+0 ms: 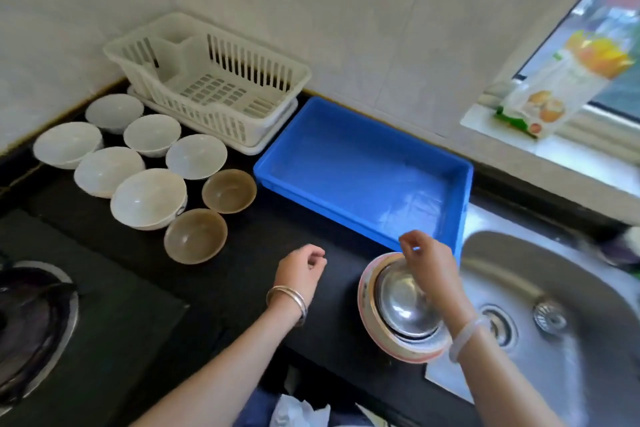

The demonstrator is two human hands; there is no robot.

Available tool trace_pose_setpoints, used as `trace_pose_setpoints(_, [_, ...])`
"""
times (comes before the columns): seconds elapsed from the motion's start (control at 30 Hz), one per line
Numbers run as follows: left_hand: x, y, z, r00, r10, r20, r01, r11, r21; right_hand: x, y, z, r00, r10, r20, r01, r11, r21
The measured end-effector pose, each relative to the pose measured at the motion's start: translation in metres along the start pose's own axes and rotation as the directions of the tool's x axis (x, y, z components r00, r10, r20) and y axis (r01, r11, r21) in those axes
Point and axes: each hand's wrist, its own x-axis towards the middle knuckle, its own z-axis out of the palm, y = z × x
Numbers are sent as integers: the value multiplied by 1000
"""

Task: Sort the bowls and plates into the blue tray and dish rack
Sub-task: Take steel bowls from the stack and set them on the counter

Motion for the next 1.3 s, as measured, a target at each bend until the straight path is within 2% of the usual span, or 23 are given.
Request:
trace_pose_setpoints(0.2, [-17,33,55,975,127,183,-148,983,110,-27,64,-20,998,12,-57,-24,978,-206])
trace_pose_setpoints(0.37, [-23,39,71,964,191,182,-230,948,221,-40,72,-15,996,12,-93,-31,977,-213])
trace_pose_setpoints(0.5, [-25,39,75,961,205,186,-248,935,255,-44,76,-12,992,34,-122,-53,987,-153])
trace_pose_setpoints(0.8, [-25,46,79,961,187,202,-245,916,317,-50,91,-29,980,125,-152,-109,988,114])
trace_pose_setpoints(1.03, [-24,55,84,976,144,163,-188,934,304,-51,97,-36,971,164,-174,-137,978,160])
trace_pose_setpoints(1.3, [-21,63,87,980,86,180,-125,967,222,-51,100,-41,964,204,-173,-169,966,196])
